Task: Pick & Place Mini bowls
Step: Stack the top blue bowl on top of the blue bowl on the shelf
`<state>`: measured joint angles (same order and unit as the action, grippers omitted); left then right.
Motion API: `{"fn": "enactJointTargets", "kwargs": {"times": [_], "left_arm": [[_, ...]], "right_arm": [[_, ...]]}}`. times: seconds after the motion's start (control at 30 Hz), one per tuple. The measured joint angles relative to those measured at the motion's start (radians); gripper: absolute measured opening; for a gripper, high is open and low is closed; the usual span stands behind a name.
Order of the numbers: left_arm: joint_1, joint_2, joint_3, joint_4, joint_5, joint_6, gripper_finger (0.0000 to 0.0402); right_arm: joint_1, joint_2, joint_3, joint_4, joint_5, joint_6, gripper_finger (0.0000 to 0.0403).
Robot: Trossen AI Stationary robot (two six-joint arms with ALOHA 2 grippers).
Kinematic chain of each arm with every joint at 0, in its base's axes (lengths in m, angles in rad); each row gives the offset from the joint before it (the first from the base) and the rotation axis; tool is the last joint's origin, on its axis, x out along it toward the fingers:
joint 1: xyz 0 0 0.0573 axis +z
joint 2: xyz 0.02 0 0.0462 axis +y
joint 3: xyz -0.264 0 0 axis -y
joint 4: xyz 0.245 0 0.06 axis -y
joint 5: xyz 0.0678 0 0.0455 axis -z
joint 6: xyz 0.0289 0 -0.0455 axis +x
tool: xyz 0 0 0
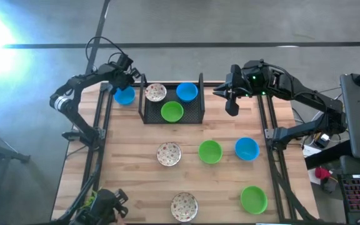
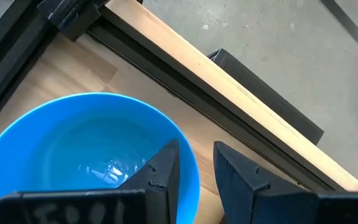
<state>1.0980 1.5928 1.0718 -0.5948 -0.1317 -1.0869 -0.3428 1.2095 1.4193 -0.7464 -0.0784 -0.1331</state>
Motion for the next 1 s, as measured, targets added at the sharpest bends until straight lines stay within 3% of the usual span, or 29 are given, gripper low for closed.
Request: {"fn": "enactJointTargets", "kwargs": {"times": [0.7, 1.0], "left_arm": [[0.002, 0.002, -0.05, 0.08, -0.037, -0.018, 0.009], [0.003, 0.002, -0.061, 0.085, -0.029, -0.114, 0.009]], "right_arm": [[0.0, 0.0, 0.0, -0.005, 0.0, -0.005, 0.0057], [0.0, 0.0, 0.0, -0.005, 0.0, -0.009, 0.0057]]}}
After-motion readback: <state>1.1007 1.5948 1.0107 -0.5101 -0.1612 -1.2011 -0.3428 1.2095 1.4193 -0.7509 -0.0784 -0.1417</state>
